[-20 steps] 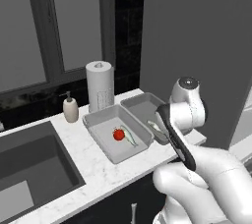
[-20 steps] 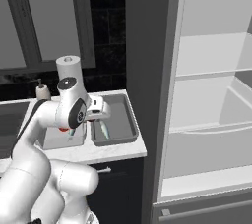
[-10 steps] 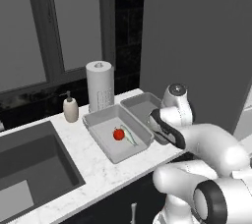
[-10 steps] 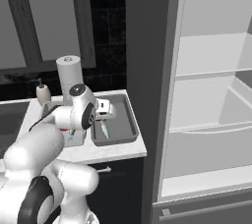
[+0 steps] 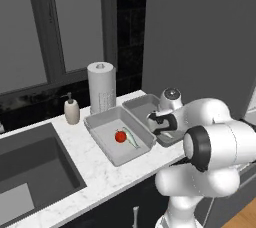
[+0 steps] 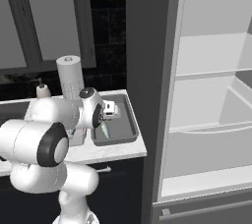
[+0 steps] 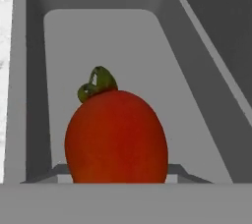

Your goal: Place one tomato and one fish in each tupperware on the nearby counter, to pack two identical lunches.

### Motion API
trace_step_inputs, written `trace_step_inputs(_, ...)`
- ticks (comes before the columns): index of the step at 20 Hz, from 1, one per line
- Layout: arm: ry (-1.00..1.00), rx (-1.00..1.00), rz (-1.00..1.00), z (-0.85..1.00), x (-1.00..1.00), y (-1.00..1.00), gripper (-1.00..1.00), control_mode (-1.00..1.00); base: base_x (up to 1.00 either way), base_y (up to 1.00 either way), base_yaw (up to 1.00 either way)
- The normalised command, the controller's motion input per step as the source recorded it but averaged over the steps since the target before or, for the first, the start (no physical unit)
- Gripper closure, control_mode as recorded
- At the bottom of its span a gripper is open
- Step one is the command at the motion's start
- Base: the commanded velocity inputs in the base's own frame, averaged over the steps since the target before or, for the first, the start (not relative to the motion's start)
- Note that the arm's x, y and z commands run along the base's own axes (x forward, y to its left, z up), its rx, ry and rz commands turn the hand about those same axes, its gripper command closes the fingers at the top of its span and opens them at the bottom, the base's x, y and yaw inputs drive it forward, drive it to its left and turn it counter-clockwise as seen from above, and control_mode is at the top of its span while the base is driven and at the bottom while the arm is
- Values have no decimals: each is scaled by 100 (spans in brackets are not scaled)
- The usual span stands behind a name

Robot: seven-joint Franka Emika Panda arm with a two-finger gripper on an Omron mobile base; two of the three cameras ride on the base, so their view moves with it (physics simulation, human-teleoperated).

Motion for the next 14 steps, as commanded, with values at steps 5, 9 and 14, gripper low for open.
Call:
trace_step_inputs(5,7,0,0,-37,67,-3,-100,-100,0,0,0)
trace_step_inputs(9,9,0,0,-42,74,-2,-100,-100,0,0,0)
trace_step_inputs(14,6,0,0,-18,37,0,-100,-100,0,0,0)
